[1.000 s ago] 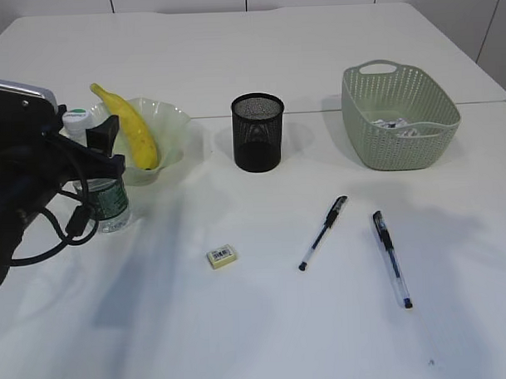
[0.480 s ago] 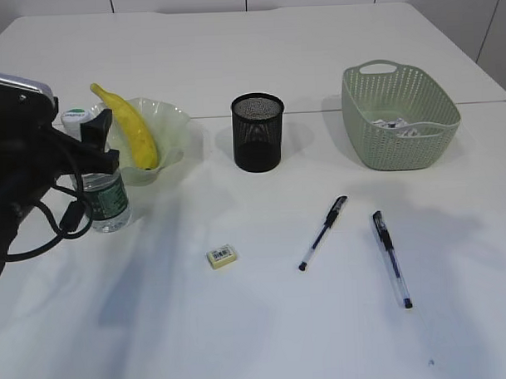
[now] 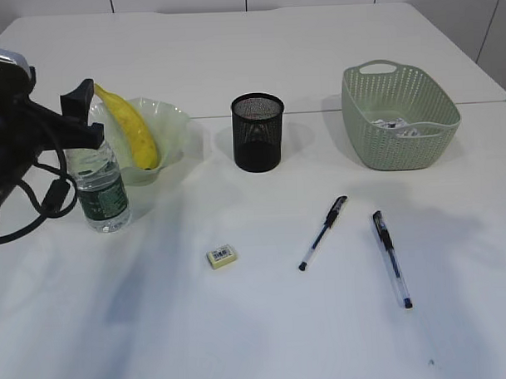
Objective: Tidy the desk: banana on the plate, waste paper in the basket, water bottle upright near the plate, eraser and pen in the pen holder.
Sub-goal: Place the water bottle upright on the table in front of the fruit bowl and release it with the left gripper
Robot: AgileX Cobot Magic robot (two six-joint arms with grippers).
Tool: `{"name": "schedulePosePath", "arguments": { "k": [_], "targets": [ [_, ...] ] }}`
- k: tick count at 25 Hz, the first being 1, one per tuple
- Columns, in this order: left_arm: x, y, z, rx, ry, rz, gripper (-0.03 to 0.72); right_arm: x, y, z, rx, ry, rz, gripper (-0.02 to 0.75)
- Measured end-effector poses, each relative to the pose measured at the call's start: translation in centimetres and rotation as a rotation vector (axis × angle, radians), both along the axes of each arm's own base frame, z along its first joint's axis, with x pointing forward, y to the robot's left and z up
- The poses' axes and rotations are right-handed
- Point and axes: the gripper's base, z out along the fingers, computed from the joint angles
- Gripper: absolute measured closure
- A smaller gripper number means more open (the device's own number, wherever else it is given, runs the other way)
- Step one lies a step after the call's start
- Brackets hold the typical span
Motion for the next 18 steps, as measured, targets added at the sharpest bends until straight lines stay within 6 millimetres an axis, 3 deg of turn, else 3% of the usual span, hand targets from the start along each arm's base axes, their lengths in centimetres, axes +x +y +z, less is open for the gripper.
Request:
{"name": "schedulePosePath", "arguments": {
  "k": [9,18],
  "targets": [
    [-1.2,0.3,3.6,-0.039,-0.009,-0.021,0.173,0.0,0.0,0.0,0.0,0.007,-0.001,0.487],
    [-2.8,1.3,7.0,-0.012,-0.051,0.028,0.173,-0.1,0.0,1.8,0.014,0.007,-0.012,0.487]
  ]
}}
